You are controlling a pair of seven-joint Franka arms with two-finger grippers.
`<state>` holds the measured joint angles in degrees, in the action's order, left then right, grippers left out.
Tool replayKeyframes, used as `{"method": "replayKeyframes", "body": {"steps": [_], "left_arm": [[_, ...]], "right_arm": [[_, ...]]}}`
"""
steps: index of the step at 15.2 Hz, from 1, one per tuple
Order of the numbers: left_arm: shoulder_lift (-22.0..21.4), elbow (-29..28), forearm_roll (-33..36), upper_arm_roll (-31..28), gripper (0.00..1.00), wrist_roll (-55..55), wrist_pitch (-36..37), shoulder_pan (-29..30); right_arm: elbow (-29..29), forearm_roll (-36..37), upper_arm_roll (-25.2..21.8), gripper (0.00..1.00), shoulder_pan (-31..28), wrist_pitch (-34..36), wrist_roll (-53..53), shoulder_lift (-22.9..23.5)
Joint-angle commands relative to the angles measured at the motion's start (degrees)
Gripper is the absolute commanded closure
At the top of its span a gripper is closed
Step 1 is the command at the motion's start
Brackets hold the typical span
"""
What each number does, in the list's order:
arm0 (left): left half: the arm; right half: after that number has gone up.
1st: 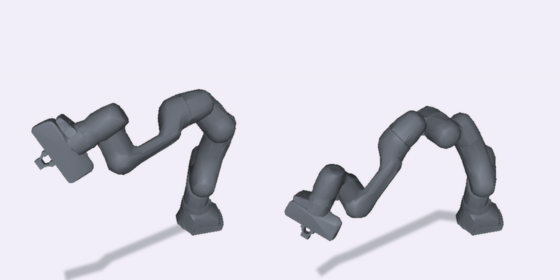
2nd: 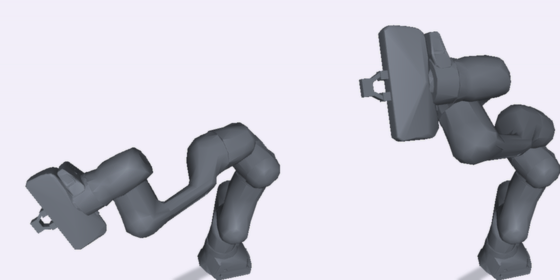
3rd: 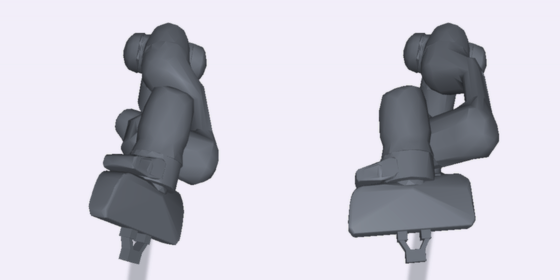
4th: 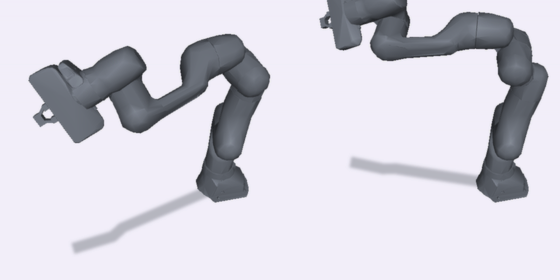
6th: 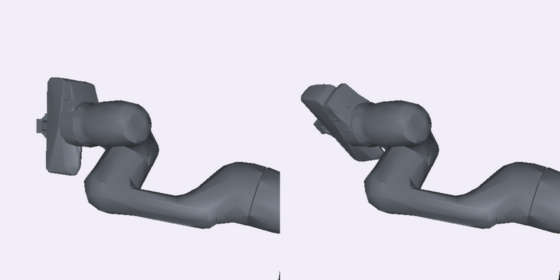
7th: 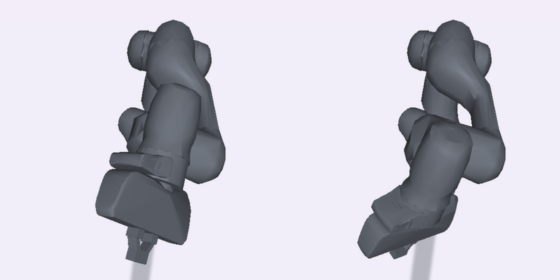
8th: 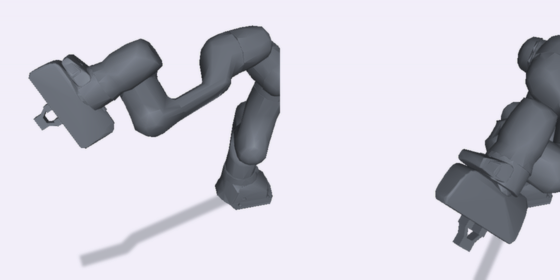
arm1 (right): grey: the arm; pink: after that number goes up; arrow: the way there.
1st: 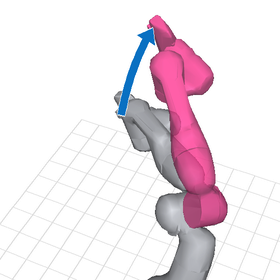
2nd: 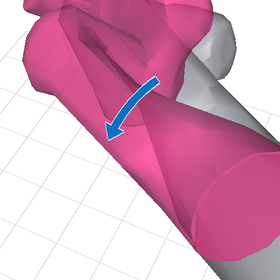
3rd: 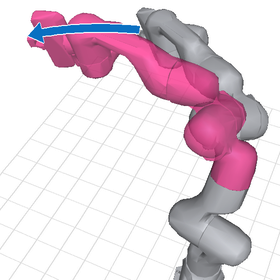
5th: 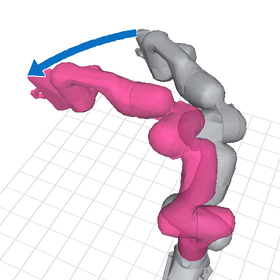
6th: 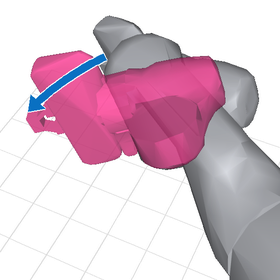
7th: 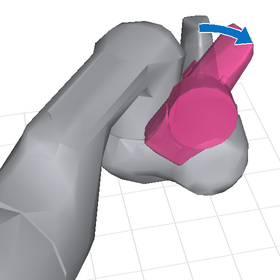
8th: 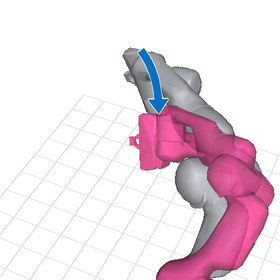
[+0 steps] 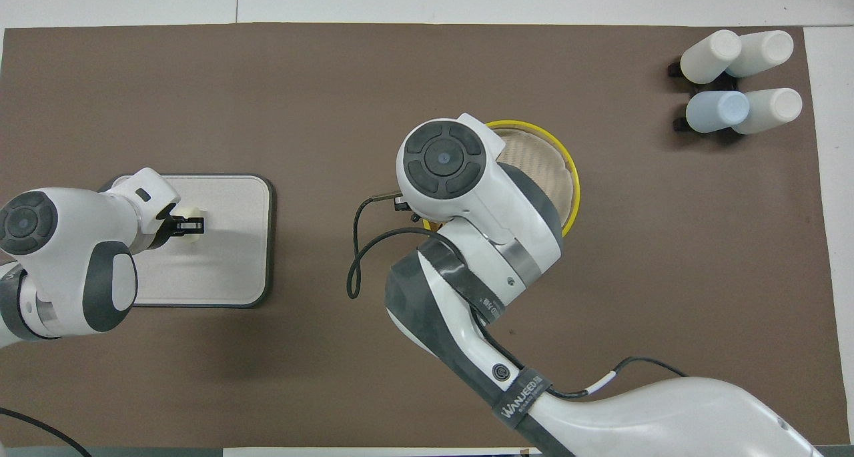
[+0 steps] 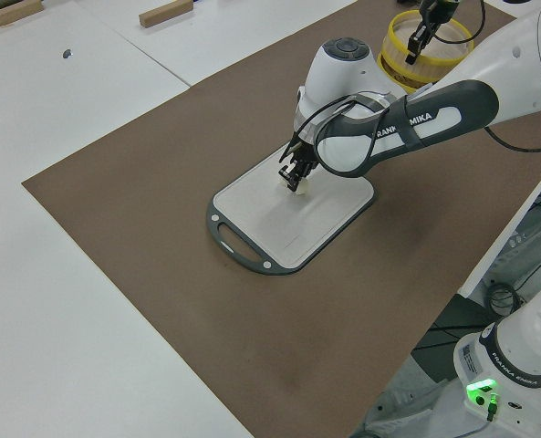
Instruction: Place bun in steamer
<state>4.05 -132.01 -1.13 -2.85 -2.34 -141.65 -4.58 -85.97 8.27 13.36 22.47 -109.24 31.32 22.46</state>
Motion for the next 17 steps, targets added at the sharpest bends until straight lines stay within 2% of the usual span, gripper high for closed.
{"method": "replayKeyframes", "body": {"steps": [1, 5, 7, 8, 13, 14, 16, 17], "left_arm": [[1.40, 10.51, -0.80, -0.13, 0.79, 5.21, 10.30, -3.22], [8.24, 32.03, -0.80, -0.05, 0.79, 23.57, 26.39, -13.24], [11.58, 40.57, -1.76, -0.05, 0.79, 29.12, 30.98, -18.25], [12.29, 42.43, -2.73, -0.05, 0.79, 32.28, 30.91, -20.88], [15.89, 43.07, -3.00, -0.05, 0.79, 44.86, 23.80, -32.76], [18.17, 44.03, -2.83, -0.05, 0.79, 47.05, 22.57, -33.99], [25.53, 49.28, -1.52, -0.40, 0.79, 52.06, 19.67, -38.81], [27.40, 50.09, -0.55, -0.40, 0.79, 53.39, 18.35, -39.71]], "right_arm": [[2.83, -0.70, 0.53, 1.00, -4.61, 6.22, -7.48, -2.76], [2.39, -1.32, 0.62, 1.00, -10.15, 11.75, -13.47, -6.19], [1.17, -2.98, 0.53, 1.00, -13.75, 14.13, -18.72, -7.95], [0.29, -3.95, 0.53, 1.00, -15.59, 14.84, -20.93, -8.91], [-9.46, -6.07, 0.53, 1.00, -23.42, 14.94, -30.43, -17.00], [-10.61, -6.59, 0.53, 1.00, -24.48, 14.67, -30.70, -17.53], [-12.28, -7.48, 0.44, 1.00, -24.84, 13.97, -30.70, -18.15], [-13.33, -7.48, 0.44, 1.00, -24.93, 13.10, -30.70, -18.67]]}}
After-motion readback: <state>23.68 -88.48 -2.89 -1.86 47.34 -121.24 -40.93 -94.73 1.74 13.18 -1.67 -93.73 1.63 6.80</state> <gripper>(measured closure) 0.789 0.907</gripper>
